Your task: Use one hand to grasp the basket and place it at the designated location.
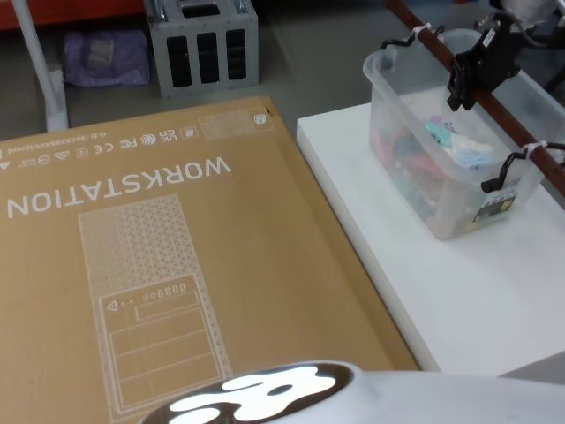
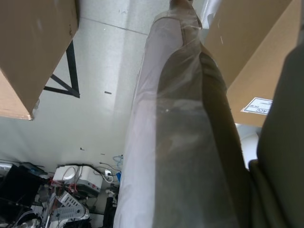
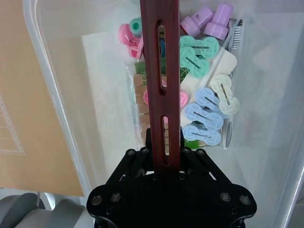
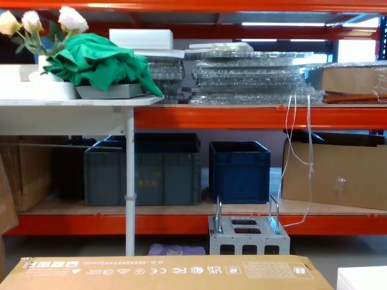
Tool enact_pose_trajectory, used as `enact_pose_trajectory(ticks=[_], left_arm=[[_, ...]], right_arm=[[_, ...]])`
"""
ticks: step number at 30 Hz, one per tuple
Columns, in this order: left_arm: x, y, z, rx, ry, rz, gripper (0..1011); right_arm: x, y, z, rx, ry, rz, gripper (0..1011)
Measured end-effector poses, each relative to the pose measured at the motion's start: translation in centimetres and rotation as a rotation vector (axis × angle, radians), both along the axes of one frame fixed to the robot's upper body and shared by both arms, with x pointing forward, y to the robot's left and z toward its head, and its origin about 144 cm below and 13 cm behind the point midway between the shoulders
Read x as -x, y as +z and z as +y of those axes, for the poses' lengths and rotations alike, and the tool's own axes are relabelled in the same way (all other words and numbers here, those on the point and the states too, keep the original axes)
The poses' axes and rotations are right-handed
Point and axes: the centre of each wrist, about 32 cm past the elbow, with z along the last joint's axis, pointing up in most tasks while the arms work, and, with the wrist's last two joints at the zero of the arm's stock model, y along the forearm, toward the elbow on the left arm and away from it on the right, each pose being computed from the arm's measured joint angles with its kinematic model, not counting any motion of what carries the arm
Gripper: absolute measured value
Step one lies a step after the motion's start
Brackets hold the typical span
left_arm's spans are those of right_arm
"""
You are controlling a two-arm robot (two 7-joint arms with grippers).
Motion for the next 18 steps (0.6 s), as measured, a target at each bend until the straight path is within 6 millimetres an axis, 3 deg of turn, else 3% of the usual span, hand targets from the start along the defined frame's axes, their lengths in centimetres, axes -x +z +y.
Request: enact_pose_trajectory(ticks=[18], left_arm=[[0.00, 0.00, 0.00, 0.000, 0.000, 0.000, 0]], right_arm=[[-0.36, -0.64, 0.06, 0.007, 0.012, 0.025, 203]])
